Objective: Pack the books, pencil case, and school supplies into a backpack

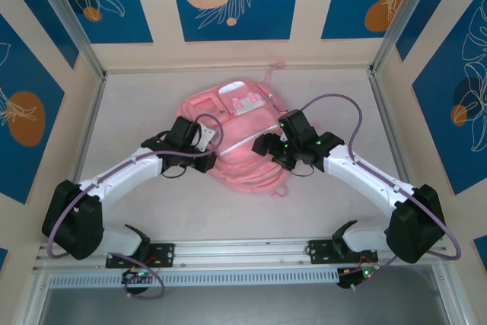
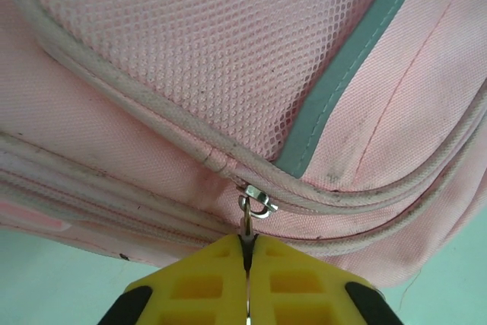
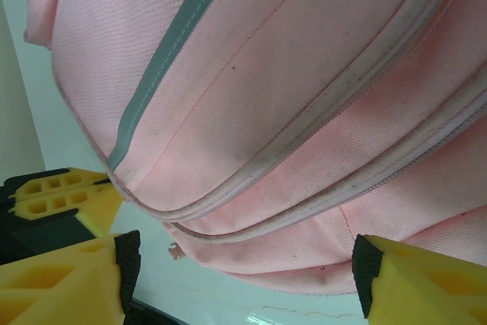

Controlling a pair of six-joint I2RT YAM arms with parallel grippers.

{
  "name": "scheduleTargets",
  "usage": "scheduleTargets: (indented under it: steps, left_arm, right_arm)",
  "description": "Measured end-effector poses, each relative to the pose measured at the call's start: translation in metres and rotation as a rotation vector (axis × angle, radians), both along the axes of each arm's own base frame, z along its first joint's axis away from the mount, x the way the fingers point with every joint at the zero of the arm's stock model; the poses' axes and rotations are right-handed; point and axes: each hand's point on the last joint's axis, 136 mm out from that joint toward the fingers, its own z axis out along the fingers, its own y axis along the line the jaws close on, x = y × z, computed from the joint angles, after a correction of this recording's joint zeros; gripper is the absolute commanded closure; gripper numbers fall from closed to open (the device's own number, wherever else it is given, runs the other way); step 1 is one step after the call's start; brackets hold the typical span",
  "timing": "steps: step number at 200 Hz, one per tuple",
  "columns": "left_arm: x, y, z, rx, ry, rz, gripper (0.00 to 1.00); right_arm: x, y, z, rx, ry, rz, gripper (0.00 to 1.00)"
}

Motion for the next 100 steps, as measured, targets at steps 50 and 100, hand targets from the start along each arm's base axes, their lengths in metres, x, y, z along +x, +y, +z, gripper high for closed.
scheduleTargets:
  steps: [50,100]
  left_arm:
    - [-0.001,0.000,0.008,-0.020,-0.016,0.013,1.00]
    - [-0.008,-0.001,0.006,-0.035,-0.001,0.027,1.00]
  right_arm:
    - [0.011,0.015,0.002,0.017,0.028,0.011,0.35]
    - [0.008,0.029,-0.016,0.013,0.108,0.010,0.40]
